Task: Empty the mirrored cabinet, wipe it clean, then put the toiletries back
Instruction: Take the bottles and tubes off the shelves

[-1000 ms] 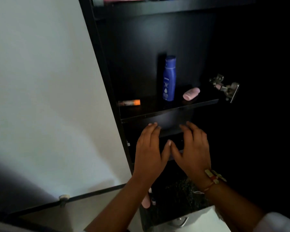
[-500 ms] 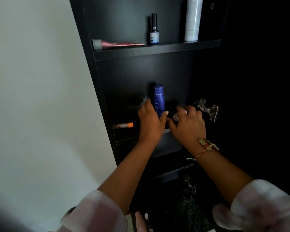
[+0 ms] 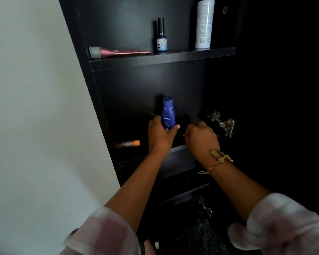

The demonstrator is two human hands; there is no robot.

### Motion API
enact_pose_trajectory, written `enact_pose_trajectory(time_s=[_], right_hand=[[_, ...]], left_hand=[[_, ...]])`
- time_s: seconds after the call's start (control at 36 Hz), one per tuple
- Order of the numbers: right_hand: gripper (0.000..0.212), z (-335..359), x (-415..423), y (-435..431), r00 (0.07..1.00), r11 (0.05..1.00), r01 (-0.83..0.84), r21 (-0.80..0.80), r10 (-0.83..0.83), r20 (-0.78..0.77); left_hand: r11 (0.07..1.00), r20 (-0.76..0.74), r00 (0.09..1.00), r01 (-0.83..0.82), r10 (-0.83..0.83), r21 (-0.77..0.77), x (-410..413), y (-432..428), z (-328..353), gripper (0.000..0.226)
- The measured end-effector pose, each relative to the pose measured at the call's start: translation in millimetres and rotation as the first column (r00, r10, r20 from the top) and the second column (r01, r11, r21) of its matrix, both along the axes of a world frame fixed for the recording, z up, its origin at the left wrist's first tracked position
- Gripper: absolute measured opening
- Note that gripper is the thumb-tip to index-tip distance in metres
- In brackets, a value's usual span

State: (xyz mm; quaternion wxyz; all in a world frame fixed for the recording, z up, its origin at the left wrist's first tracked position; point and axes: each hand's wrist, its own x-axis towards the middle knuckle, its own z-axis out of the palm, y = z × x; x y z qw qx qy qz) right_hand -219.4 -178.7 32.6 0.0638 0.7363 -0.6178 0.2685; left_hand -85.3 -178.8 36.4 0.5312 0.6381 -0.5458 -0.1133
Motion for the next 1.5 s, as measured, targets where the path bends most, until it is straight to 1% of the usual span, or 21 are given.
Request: enact_pose_trajectory(time_s=[0.08, 0.19, 0.28, 0.33, 0.42, 0.53, 0.67, 0.72, 0.78, 0.83, 0.92, 0.97, 1.06, 1.11, 1.14, 1.17, 1.25, 1.31, 1.36, 1.42, 1.5], right_hand=[[0.019, -5.8, -2.8, -4.0, 0.996, 0.999, -0.050, -0.016, 0.051, 0.070], [0.014, -8.9, -4.1, -3.7, 0.967, 0.996, -0.070, -0.059, 0.082, 0.240], [0.015, -8.4, -6.1, 2.3, 0.913, 0.988, -0.096, -0.121, 0.136, 0.384], [0.009, -8.5, -8.1, 10.9, 0.862, 0.982, -0.121, -0.148, 0.178, 0.475], [0.020, -12.2, -11.1, 27.4, 0.783, 0.980, -0.121, -0.158, 0.192, 0.592], [0.027, -29.8, -15.5, 53.6, 0.747, 0.977, -0.103, -0.186, 0.200, 0.634], [0.028, -69.0, -17.7, 91.3, 0.693, 0.969, -0.161, -0.187, 0.246, 0.678], [0.027, -93.3, -16.5, 100.6, 0.663, 0.972, -0.207, -0.111, 0.223, 0.715], [0.024, -120.4, -15.3, 109.5, 0.644, 0.967, -0.256, 0.000, 0.171, 0.745], [0.023, -151.1, -15.9, 117.2, 0.694, 0.958, -0.264, 0.110, 0.110, 0.712], [0.017, -198.3, -18.3, 126.1, 0.771, 0.920, -0.285, 0.269, 0.053, 0.635], [0.014, -226.9, -19.1, 131.7, 0.830, 0.870, -0.292, 0.397, 0.024, 0.558], [0.011, -268.5, -19.0, 139.6, 0.879, 0.774, -0.293, 0.561, -0.012, 0.477], [0.010, -294.0, -17.2, 142.5, 0.922, 0.749, -0.263, 0.608, 0.010, 0.386], [0.014, -304.7, -15.0, 144.3, 0.934, 0.743, -0.264, 0.615, 0.038, 0.356], [0.019, -315.5, -12.0, 145.6, 0.941, 0.740, -0.270, 0.616, 0.066, 0.333], [0.015, -340.6, -4.5, 148.6, 0.946, 0.719, -0.289, 0.633, 0.116, 0.301], [0.014, -352.6, -2.8, 149.5, 0.950, 0.648, -0.292, 0.703, 0.108, 0.294], [0.025, -364.2, -2.2, 151.2, 0.938, 0.586, -0.341, 0.735, 0.157, 0.311], [0.023, -370.3, -0.3, 152.0, 0.923, 0.522, -0.384, 0.761, 0.206, 0.325], [0.024, -378.8, 4.6, 152.2, 0.910, 0.446, -0.412, 0.794, 0.235, 0.341]], left_hand=[[1.000, -0.002, 1.000, 0.011, -0.011, -0.006, 0.7, 0.4, -2.9, 0.056], [1.000, -0.003, 1.000, 0.017, -0.017, -0.024, 2.3, 3.2, -4.2, 0.053], [0.998, -0.058, 0.997, 0.038, -0.042, -0.054, 1.4, 9.7, -4.4, 0.051], [0.995, -0.089, 0.994, 0.047, -0.055, -0.090, -1.3, 17.6, -4.2, 0.047], [0.984, -0.134, 0.985, 0.082, -0.104, -0.159, -5.8, 36.0, -3.9, 0.041], [0.955, -0.258, 0.931, 0.207, -0.258, -0.210, -8.9, 70.4, -14.6, 0.033], [0.933, -0.327, 0.874, 0.329, -0.359, -0.145, -6.0, 122.1, -48.7, 0.025], [0.935, -0.336, 0.874, 0.343, -0.351, -0.086, 0.3, 138.7, -73.4, 0.026], [0.948, -0.311, 0.903, 0.317, -0.297, 0.013, 7.7, 153.2, -103.1, 0.027], [0.958, -0.308, 0.926, 0.263, -0.217, 0.116, 15.3, 169.3, -136.2, 0.027], [0.935, -0.334, 0.935, 0.221, -0.122, 0.277, 26.3, 196.5, -186.9, 0.022], [0.902, -0.340, 0.940, 0.165, -0.021, 0.400, 32.5, 214.0, -221.3, 0.020], [0.839, -0.345, 0.922, 0.042, 0.178, 0.543, 36.2, 235.1, -259.2, 0.024], [0.804, -0.352, 0.905, 0.019, 0.239, 0.595, 36.2, 246.8, -276.3, 0.028], [0.789, -0.354, 0.899, 0.015, 0.258, 0.614, 36.3, 250.9, -284.4, 0.028], [0.766, -0.344, 0.897, 0.011, 0.276, 0.643, 37.5, 254.2, -294.0, 0.028], [0.700, -0.307, 0.905, 0.015, 0.293, 0.714, 39.1, 256.4, -319.8, 0.023], [0.655, -0.265, 0.918, 0.008, 0.294, 0.756, 39.8, 254.4, -337.1, 0.018], [0.622, -0.235, 0.925, -0.002, 0.299, 0.783, 40.5, 251.2, -352.6, 0.013], [0.612, -0.211, 0.935, -0.008, 0.285, 0.791, 40.5, 247.6, -366.1, 0.011], [0.604, -0.154, 0.952, -0.040, 0.266, 0.796, 37.4, 244.3, -380.1, 0.017]])
